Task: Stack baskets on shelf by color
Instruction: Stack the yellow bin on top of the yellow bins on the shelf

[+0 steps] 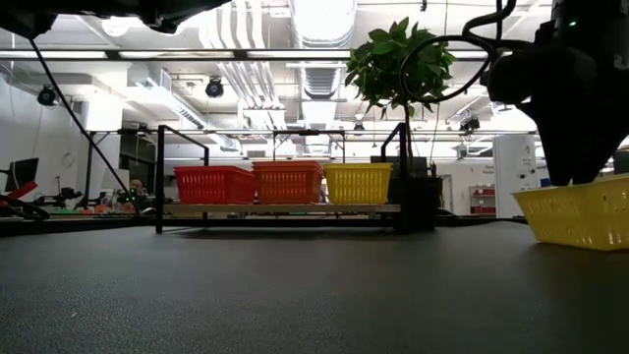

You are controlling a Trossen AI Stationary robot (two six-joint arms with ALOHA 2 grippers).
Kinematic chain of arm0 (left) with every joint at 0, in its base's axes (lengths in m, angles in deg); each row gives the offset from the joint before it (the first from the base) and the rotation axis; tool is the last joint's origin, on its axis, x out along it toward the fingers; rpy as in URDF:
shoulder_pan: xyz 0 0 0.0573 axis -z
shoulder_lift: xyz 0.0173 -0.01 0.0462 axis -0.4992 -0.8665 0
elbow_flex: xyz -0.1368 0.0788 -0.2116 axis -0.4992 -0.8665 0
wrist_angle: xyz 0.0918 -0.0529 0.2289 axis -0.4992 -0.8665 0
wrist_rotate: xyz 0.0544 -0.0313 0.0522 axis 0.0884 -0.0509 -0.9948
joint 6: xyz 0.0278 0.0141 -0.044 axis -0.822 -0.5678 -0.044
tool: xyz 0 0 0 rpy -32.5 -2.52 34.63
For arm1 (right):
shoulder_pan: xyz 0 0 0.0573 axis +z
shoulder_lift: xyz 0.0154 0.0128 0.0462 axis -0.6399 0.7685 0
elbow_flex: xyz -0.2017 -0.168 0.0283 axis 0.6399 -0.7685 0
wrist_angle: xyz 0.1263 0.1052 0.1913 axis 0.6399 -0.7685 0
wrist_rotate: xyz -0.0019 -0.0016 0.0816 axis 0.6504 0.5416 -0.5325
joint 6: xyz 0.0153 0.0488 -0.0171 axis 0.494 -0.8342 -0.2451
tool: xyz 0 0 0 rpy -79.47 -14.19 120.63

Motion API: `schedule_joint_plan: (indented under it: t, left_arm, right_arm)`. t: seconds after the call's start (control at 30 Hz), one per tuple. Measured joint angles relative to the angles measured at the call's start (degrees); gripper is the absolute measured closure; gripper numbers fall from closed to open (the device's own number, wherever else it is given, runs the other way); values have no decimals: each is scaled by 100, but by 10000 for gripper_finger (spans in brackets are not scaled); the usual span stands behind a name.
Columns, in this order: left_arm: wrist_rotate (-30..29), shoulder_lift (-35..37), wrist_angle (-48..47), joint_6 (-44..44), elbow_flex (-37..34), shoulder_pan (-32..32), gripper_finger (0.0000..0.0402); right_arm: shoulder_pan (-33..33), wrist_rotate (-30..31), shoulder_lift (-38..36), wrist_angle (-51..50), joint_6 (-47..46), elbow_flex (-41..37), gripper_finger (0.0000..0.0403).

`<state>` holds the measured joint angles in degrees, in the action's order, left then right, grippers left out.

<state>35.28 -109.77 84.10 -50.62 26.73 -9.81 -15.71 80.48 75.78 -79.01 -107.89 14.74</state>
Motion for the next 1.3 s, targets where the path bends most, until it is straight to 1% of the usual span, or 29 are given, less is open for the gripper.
schedule_joint_plan:
  t: [0.17,0.6,0.67,0.77,1.07,1.17,1.3]
  left_arm:
    - [1,2,0,0,-2,0,400]
    - [0,-7,-9,1,-9,0,400]
    - [-1,-7,-6,-23,-9,0,400]
    - [-1,-7,-6,-98,-9,0,400]
    - [0,-7,-7,-98,-9,0,400]
    - [-1,-7,-9,-100,-9,0,400]
    - [-1,-9,-9,-101,-9,0,400]
  right_arm:
    - [-11,74,65,53,-63,-2,232]
    - [-11,128,630,216,-4,52,235]
    - [-11,127,636,234,-4,52,244]
    - [-11,135,616,282,0,50,273]
    - [-11,139,592,544,70,42,384]
    - [-11,146,582,555,94,42,392]
    - [-11,166,516,563,66,42,388]
